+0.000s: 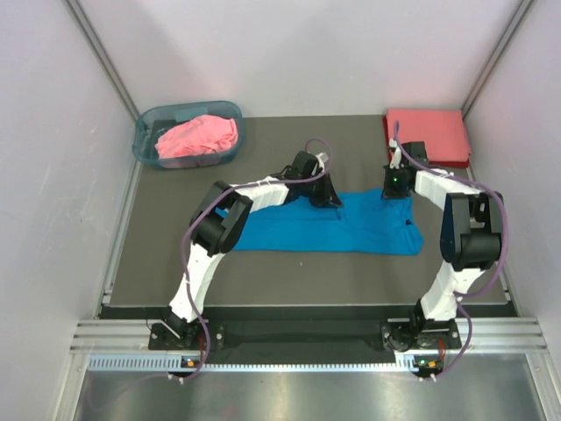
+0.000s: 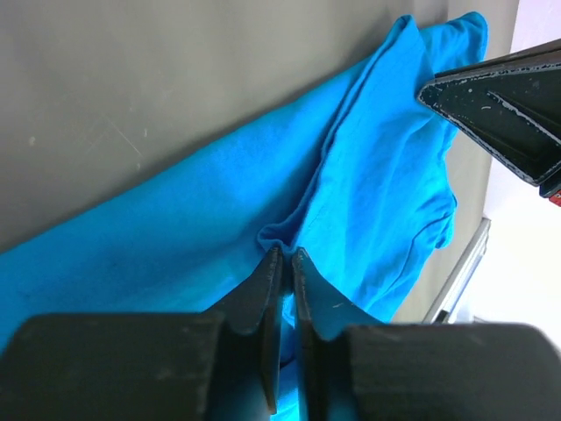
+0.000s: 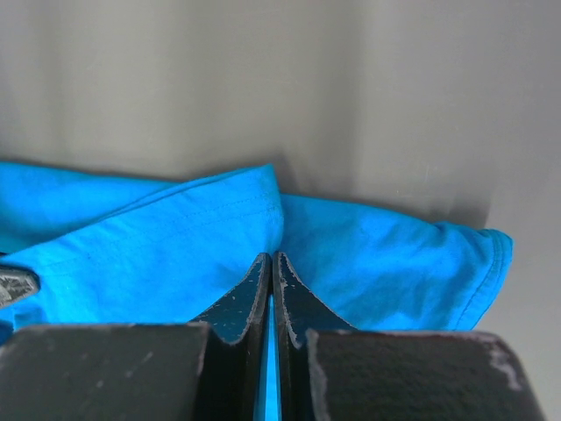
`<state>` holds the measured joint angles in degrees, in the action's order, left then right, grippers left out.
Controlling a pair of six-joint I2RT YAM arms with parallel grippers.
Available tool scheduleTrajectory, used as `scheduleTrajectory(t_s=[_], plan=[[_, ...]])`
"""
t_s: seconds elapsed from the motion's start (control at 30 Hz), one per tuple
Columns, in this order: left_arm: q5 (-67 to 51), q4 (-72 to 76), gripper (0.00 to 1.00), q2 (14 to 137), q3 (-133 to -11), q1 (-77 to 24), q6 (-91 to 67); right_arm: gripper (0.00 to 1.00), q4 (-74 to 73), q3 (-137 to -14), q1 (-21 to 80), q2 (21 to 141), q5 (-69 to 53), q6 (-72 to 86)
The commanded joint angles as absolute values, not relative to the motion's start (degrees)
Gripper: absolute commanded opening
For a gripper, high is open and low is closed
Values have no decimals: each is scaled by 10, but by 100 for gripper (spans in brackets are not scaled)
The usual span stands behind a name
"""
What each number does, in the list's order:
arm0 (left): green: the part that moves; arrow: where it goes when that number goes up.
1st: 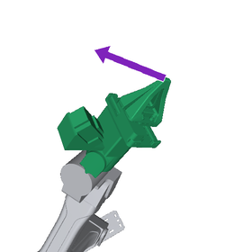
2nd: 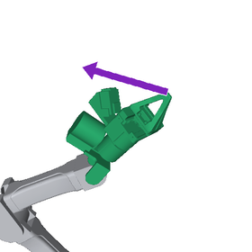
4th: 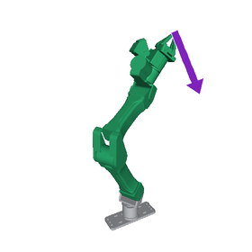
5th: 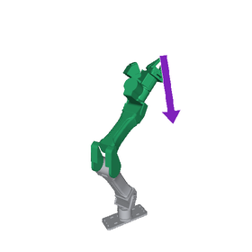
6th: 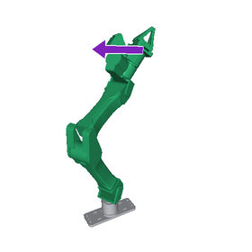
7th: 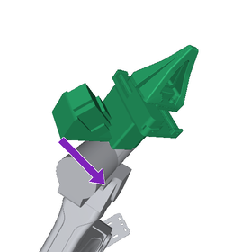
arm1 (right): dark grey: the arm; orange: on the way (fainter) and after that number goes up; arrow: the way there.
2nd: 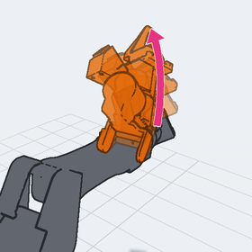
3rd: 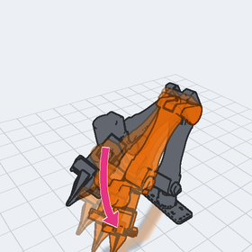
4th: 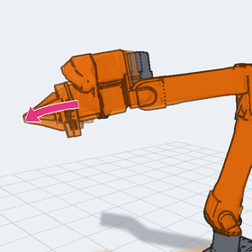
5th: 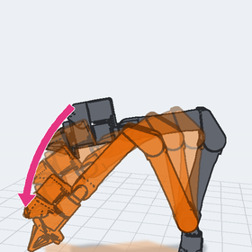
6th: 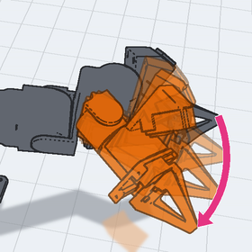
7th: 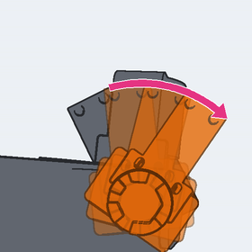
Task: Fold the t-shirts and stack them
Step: Fold the tshirt
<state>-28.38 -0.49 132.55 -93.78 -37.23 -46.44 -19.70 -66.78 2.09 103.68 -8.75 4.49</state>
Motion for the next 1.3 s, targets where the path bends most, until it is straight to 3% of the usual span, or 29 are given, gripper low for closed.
scheduleTrajectory(t_s=[0.0, 0.07, 0.23, 0.57, 0.7, 0.83, 1.07, 1.27], plan=[[-269, -15, 11, 1304, -968, -374, -449, 0, -179, -667, 18, 1012, -90, 45], [-251, -22, 4, 1291, -969, -374, -439, 0, -176, -661, 18, 1007, -82, 49], [-201, -36, 4, 1284, -971, -374, -413, 0, -170, -650, 18, 1000, -73, 58], [-214, 11, 20, 1289, -958, -374, -402, 3, -175, -648, 16, 983, -21, 83], [-210, -31, 31, 1268, -968, -371, -404, 17, -218, -657, 15, 961, -4, 118], [-202, -72, 39, 1232, -978, -368, -394, 22, -289, -676, 14, 912, 54, 193], [-128, -208, 42, 1154, -971, -362, -324, 13, -371, -585, 15, 810, 69, 275], [-98, -234, 42, 1040, -841, -359, -301, 10, -404, -512, 14, 740, 48, 294]])
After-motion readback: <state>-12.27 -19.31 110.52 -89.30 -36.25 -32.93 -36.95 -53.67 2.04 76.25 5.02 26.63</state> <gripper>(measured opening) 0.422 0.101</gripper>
